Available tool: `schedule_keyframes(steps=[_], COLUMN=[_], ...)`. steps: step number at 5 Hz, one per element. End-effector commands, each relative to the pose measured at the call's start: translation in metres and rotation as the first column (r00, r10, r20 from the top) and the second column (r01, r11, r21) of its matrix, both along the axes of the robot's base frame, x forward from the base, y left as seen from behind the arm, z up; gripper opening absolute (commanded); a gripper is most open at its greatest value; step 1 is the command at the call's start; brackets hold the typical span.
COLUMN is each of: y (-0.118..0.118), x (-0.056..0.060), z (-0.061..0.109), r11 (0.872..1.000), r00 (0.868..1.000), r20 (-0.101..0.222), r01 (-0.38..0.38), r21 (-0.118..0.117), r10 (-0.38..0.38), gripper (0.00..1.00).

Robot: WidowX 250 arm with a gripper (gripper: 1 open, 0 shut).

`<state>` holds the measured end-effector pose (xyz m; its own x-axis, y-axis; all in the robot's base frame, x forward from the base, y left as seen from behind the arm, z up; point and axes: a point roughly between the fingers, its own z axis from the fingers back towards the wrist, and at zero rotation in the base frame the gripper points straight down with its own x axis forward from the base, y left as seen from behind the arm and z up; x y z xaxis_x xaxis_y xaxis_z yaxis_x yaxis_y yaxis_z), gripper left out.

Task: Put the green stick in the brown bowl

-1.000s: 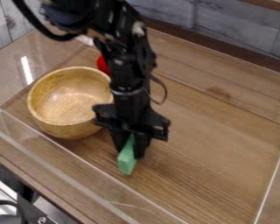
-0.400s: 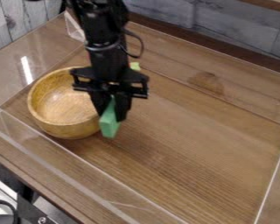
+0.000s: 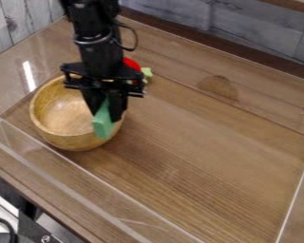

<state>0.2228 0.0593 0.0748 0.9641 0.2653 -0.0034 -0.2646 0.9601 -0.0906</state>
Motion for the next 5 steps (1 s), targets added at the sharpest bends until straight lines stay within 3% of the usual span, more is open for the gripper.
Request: schedule_keyframes(steps=[1,2,3,5], y=[0.012,0.018,0.025,0.045], x=[0.008,0.008,0.003,-0.005], z=[0.002,-0.006,-0.024,-0.028], r11=[1.0,1.0,0.999,0.994], r00=[0.999,0.999,0.999,0.994], r20=[0.04,0.037,0.028,0.013], r01=[-0.01,-0.024,-0.039,-0.108], r21=[0.016,0.017,0.02,0.025], r10=[0.01,0.024,0.038,0.108], gripper=[0.0,0.0,0.0,0.0])
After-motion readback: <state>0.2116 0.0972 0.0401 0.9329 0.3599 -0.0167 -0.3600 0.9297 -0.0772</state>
